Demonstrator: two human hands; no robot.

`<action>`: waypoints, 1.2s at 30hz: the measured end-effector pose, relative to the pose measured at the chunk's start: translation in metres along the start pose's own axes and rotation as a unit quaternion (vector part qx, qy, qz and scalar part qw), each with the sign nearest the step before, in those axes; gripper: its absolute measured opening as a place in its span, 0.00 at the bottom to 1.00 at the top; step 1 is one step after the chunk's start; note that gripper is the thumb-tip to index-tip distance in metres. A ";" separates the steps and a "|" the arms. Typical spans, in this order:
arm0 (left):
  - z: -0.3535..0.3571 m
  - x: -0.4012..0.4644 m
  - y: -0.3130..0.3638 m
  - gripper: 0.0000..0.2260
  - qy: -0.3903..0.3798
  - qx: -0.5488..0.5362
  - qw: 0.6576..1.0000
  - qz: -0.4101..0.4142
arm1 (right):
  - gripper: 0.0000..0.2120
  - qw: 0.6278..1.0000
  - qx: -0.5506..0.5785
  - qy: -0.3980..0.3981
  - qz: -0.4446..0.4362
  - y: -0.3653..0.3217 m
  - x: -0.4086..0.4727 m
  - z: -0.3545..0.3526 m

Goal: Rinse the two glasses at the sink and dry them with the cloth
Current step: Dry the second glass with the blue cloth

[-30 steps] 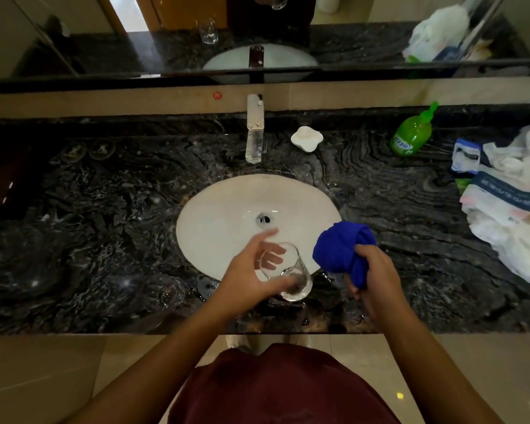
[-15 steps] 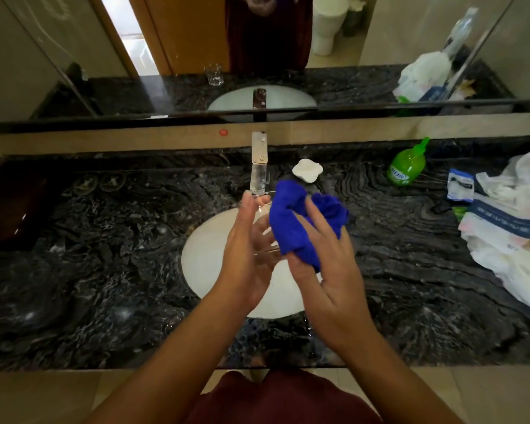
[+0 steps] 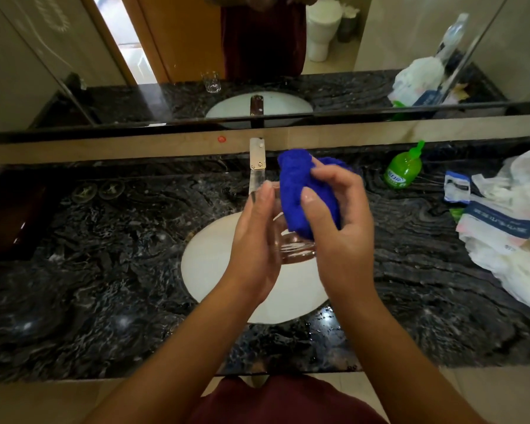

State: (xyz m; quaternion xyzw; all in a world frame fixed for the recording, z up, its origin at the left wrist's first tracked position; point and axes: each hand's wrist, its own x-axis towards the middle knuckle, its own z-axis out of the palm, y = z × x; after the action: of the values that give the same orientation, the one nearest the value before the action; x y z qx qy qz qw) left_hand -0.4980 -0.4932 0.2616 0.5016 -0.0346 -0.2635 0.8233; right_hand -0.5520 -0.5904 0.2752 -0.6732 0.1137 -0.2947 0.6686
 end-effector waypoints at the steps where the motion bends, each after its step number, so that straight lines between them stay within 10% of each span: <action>1: 0.002 0.001 0.003 0.35 0.004 0.021 1.000 0.016 | 0.20 1.000 -0.001 -0.027 -0.015 0.000 -0.002 0.001; 6: 0.008 0.008 0.014 0.31 0.068 0.084 0.985 0.133 | 0.26 0.996 -0.057 -0.062 -0.042 0.009 -0.015 0.011; 20: 0.009 0.001 0.018 0.30 0.047 0.056 0.990 0.118 | 0.23 0.981 -0.181 -0.073 0.022 0.009 -0.016 -0.006; 28: 0.009 -0.003 0.011 0.28 0.058 0.144 0.969 0.193 | 0.27 0.975 0.138 -0.096 0.148 0.009 -0.015 0.000; 36: -0.005 0.003 0.024 0.12 0.054 0.473 0.785 0.396 | 0.28 0.972 0.160 -0.038 0.169 0.005 -0.017 -0.009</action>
State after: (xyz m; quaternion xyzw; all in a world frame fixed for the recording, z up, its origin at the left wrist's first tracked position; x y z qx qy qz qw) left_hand -0.4839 -0.4819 0.2790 0.7839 -0.3060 0.1627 0.5152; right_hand -0.5695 -0.5893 0.2656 -0.5396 0.1514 -0.1662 0.8114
